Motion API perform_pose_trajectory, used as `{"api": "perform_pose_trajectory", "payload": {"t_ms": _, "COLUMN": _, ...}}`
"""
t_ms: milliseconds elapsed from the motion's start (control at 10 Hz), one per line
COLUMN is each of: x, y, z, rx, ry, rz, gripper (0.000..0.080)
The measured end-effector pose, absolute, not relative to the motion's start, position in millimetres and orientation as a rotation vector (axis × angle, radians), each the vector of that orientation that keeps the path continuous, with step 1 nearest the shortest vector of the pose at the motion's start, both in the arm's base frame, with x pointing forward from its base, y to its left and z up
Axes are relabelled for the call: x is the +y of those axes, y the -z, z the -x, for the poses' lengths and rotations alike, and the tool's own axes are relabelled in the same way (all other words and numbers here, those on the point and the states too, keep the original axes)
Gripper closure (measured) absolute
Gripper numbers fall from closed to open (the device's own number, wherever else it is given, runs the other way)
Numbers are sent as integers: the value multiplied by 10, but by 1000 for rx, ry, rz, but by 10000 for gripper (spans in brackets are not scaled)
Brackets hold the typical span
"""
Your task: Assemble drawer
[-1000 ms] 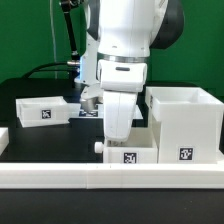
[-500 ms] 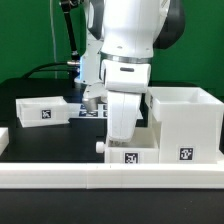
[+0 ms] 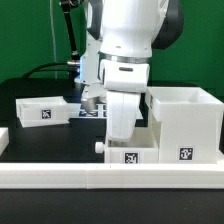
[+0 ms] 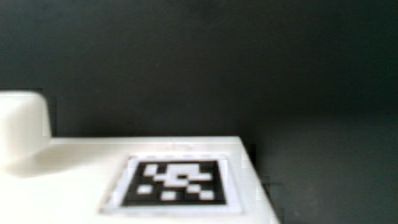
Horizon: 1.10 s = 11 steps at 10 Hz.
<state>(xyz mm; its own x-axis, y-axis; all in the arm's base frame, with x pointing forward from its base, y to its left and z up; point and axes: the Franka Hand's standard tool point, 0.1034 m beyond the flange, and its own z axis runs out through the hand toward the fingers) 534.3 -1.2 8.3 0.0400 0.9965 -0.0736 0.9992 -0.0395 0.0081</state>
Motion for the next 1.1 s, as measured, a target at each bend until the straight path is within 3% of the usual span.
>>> {"api": "perform_pose_trajectory", "payload": {"t_ms": 900, "x": -19, "y": -77, "z": -5333, "rx": 2165, "ry": 87, "rz": -2186, "gripper": 757}}
{"api": "perform_pose_trajectory", "payload": {"t_ms": 1100, "x": -14, "y": -141, "z": -5348, "rx": 2152, "ry": 89, "rz": -2197, "gripper": 448}}
